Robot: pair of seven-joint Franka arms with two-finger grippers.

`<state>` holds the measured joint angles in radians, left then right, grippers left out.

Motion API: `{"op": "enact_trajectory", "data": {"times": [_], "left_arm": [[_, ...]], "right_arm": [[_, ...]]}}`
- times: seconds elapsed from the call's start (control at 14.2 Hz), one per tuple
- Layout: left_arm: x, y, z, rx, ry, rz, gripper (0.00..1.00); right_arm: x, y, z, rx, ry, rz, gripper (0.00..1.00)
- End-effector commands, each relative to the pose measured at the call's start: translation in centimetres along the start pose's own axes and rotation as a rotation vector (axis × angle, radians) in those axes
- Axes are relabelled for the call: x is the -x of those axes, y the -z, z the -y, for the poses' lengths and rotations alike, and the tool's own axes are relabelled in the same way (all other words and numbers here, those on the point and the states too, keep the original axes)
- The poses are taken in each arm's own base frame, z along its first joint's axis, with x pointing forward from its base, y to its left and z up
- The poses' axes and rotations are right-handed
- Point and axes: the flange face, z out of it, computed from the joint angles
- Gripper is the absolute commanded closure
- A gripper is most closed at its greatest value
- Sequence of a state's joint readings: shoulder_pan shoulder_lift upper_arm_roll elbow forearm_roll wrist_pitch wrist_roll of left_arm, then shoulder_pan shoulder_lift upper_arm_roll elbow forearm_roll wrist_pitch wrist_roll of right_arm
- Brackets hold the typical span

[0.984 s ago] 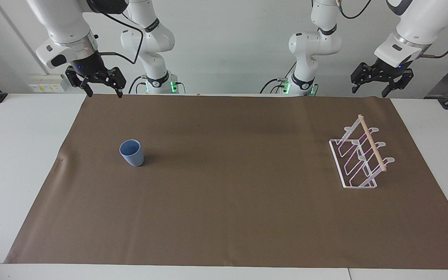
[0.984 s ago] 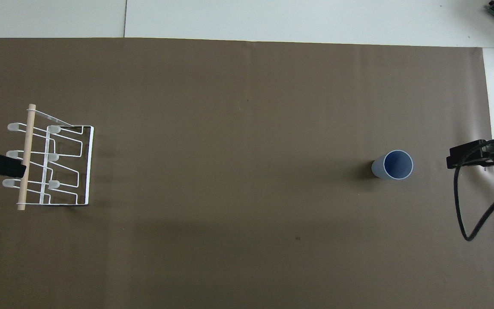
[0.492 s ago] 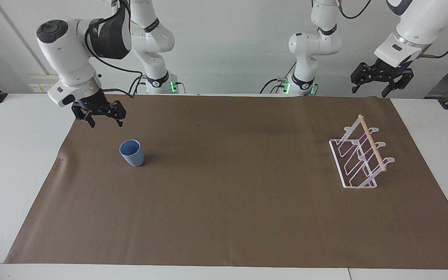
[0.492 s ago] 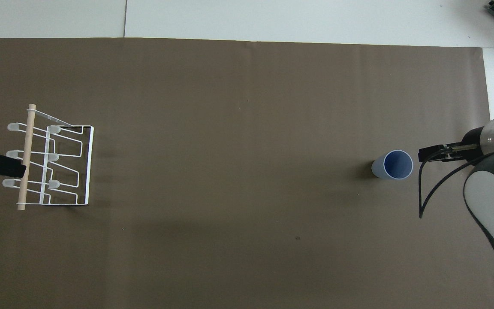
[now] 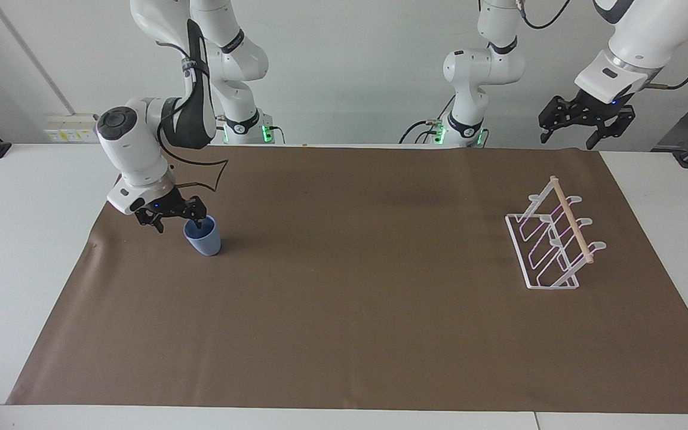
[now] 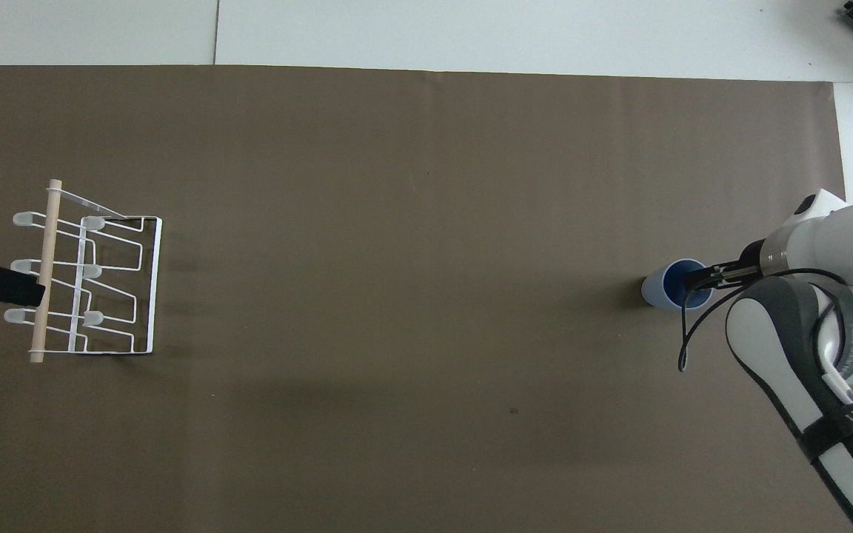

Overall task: Hang cup on cup holder
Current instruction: 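Reach the right gripper to the blue cup rim and grasp it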

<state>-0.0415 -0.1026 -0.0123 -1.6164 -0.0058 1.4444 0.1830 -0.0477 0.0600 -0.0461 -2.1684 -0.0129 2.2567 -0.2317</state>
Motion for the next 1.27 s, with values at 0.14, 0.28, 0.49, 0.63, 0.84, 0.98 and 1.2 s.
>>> {"op": "enact_trajectory", "data": {"times": [0.14, 0.28, 0.49, 0.63, 0.84, 0.98, 1.2], "left_arm": [[0.7, 0.0, 0.1, 0.007, 0.013, -0.016, 0.0], [0.7, 0.0, 0.1, 0.006, 0.013, -0.017, 0.0], [0.7, 0.0, 0.1, 0.007, 0.013, -0.016, 0.0], [0.7, 0.0, 0.1, 0.007, 0.013, -0.016, 0.0], [0.7, 0.0, 0.1, 0.007, 0.013, -0.016, 0.0], [0.7, 0.0, 0.1, 0.006, 0.013, -0.017, 0.0], [0.7, 0.0, 0.1, 0.007, 0.013, -0.016, 0.0]], "right_arm": [[0.8, 0.2, 0.0, 0.006, 0.032, -0.021, 0.35], [0.7, 0.2, 0.3, 0.006, 0.038, -0.022, 0.81], [0.6, 0.3, 0.5, -0.019, 0.009, -0.029, 1.0], [0.5, 0.4, 0.7, -0.044, -0.009, -0.034, 1.0], [-0.5, 1.3, 1.0, -0.047, 0.003, -0.028, 1.0], [-2.0, 5.0, 1.2, -0.055, 0.019, -0.011, 1.0], [-3.8, 12.3, 2.4, -0.131, 0.021, -0.006, 1.0]]}}
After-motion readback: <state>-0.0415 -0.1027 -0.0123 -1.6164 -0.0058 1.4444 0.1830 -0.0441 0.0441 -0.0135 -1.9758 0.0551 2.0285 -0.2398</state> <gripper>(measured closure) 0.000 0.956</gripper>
